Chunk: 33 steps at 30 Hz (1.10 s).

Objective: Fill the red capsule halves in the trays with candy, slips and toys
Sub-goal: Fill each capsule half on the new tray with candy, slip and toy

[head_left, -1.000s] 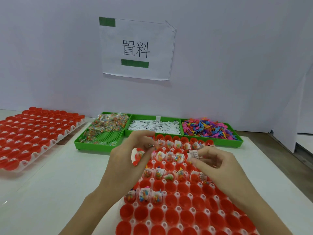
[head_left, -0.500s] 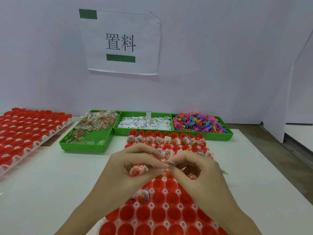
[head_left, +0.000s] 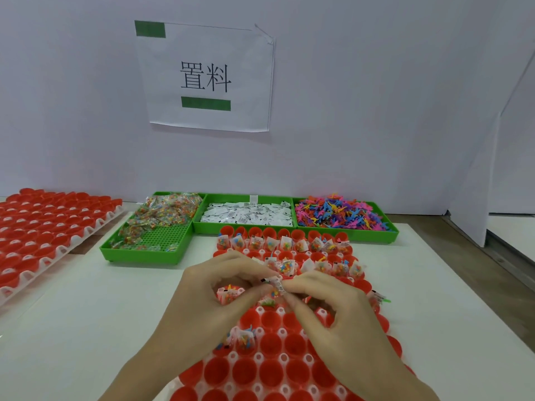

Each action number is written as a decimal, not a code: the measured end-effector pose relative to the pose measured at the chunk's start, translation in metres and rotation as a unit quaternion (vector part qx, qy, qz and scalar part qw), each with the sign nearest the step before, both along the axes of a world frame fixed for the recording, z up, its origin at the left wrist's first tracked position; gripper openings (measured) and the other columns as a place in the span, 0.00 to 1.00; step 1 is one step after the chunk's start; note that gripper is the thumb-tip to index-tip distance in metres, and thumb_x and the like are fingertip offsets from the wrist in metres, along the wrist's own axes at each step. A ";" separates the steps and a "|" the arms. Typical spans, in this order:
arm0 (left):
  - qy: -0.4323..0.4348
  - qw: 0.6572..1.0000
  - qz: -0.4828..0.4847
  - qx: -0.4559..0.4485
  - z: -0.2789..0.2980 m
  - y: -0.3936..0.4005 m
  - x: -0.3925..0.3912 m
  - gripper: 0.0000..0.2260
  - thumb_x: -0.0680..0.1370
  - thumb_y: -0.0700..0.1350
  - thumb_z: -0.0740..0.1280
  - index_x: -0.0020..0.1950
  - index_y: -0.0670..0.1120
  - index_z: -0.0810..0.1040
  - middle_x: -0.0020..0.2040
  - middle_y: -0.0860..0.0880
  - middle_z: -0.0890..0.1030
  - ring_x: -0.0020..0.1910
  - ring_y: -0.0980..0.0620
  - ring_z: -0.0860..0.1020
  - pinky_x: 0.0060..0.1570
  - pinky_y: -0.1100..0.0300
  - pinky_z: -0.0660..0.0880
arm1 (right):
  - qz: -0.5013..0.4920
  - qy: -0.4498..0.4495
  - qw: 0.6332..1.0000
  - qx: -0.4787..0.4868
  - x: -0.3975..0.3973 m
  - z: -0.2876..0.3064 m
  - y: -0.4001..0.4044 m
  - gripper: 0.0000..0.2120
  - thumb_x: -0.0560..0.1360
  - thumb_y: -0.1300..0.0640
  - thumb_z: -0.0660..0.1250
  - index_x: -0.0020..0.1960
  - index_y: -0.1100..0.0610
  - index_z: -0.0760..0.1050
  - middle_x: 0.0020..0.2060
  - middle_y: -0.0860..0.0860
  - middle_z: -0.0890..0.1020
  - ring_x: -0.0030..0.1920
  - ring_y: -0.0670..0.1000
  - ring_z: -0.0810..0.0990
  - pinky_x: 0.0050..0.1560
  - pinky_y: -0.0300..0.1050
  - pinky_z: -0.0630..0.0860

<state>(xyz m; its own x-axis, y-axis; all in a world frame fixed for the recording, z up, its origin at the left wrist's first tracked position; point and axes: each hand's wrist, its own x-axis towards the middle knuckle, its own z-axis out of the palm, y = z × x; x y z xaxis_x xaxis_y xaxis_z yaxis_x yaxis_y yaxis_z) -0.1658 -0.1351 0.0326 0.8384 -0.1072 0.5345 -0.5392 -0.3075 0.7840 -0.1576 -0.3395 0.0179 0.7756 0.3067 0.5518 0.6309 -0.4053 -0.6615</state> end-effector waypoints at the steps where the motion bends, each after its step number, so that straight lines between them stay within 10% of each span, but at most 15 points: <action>1: -0.002 1.000 -0.002 0.010 0.001 0.000 0.000 0.09 0.74 0.40 0.75 0.51 0.53 0.87 0.46 0.52 0.85 0.47 0.49 0.85 0.48 0.60 0.81 | 0.002 0.004 1.000 -0.001 0.000 0.000 0.000 0.13 0.79 0.63 0.70 0.56 0.48 0.84 0.45 0.40 0.83 0.48 0.42 0.83 0.45 0.29 0.75; 13: -0.056 0.997 0.045 0.003 0.001 0.011 0.008 0.09 0.75 0.35 0.75 0.49 0.48 0.85 0.45 0.51 0.83 0.44 0.49 0.84 0.46 0.58 0.82 | -0.066 0.074 0.995 0.021 0.026 0.011 -0.036 0.20 0.79 0.70 0.66 0.47 0.46 0.85 0.43 0.42 0.86 0.45 0.45 0.85 0.43 0.33 0.79; 21: -0.123 0.984 0.093 0.093 -0.002 0.019 0.013 0.10 0.75 0.31 0.74 0.47 0.46 0.83 0.45 0.53 0.80 0.43 0.53 0.82 0.45 0.60 0.80 | -0.111 0.060 0.980 -0.155 0.096 0.033 -0.038 0.12 0.80 0.62 0.68 0.53 0.46 0.83 0.43 0.37 0.84 0.45 0.35 0.82 0.47 0.28 0.76; 33: -0.196 0.933 0.091 0.288 -0.012 0.025 0.015 0.06 0.81 0.43 0.64 0.51 0.45 0.81 0.50 0.52 0.77 0.39 0.52 0.78 0.39 0.57 0.77 | -0.139 0.010 0.912 -0.386 0.230 0.024 -0.046 0.18 0.81 0.69 0.61 0.61 0.55 0.83 0.58 0.55 0.84 0.51 0.53 0.84 0.54 0.51 0.82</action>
